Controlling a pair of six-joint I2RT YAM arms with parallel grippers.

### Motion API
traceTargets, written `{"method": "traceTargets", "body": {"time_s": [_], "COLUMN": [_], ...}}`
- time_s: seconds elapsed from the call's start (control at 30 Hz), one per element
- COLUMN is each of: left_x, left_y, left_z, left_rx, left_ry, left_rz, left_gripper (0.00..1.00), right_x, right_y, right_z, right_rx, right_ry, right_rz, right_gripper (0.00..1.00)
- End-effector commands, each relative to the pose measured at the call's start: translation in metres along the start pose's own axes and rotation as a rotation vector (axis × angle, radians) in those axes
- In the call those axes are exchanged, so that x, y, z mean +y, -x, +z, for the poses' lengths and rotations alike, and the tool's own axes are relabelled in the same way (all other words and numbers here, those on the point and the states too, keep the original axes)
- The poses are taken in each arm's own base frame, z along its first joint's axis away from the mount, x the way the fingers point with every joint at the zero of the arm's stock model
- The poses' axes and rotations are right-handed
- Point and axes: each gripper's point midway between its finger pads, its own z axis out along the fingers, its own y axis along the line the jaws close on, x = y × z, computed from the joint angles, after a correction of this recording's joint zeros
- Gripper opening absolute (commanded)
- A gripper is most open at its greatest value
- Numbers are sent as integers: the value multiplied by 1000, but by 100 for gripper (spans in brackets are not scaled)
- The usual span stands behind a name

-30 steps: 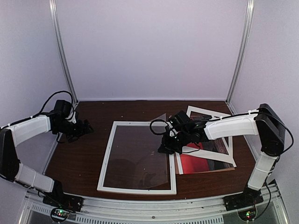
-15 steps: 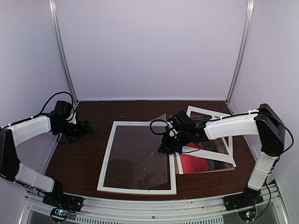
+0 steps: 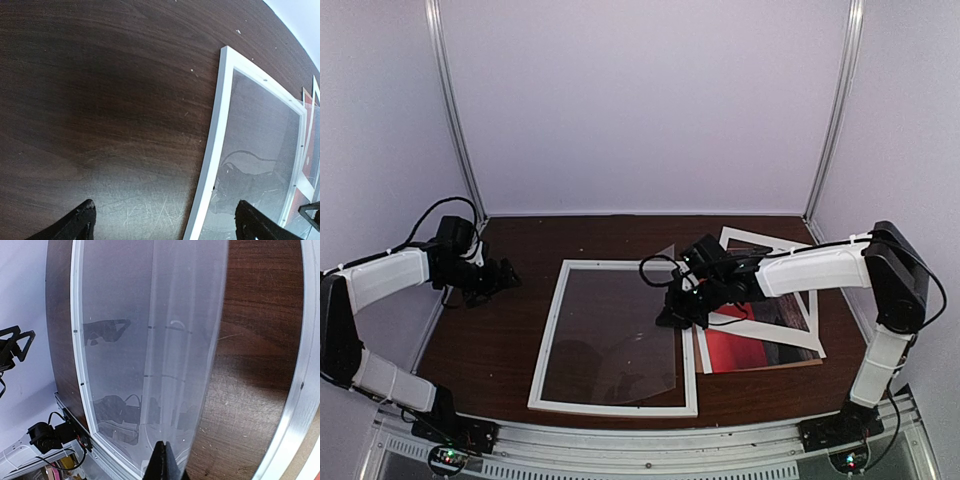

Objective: Put the photo into the frame
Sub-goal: Place the glass panel at the frame body.

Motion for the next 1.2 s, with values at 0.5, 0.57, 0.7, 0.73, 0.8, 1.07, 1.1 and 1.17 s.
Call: {"method": "traceTargets", "body": {"time_s": [0.5,0.57,0.7,0.73,0.8,1.07,1.1,1.17], "left_x": [-1,0,0,-1,0,0,0,0], "left_y": [2,2,1,1,1,0,0,0], "left_z": [2,2,3,3,3,4,4,4], "left_rx": [-16,-15,-11,-12,-10,-7,-8,-6], "left_ry": [-23,-22,-22,-22,-23,-23,-23,-25], "left_rz": [3,2,1,2,2,1,1,-1], "left_gripper": [98,98,98,98,98,98,98,98], "right_x": [7,6,4,4,6,6,6,6], "right_y": [-4,-4,-4,-4,-3,-4,-4,-5], "right_z": [10,11,12,12,13,16,17,18], "right_rx": [73,76,81,82,87,106,110,117], "right_ry": [9,5,-8,-9,-9,-13,-13,-15], "right_rz": [-36,-40,-52,-55,-62,-80,-82,-87], "right_gripper": [0,0,0,0,0,0,0,0]}}
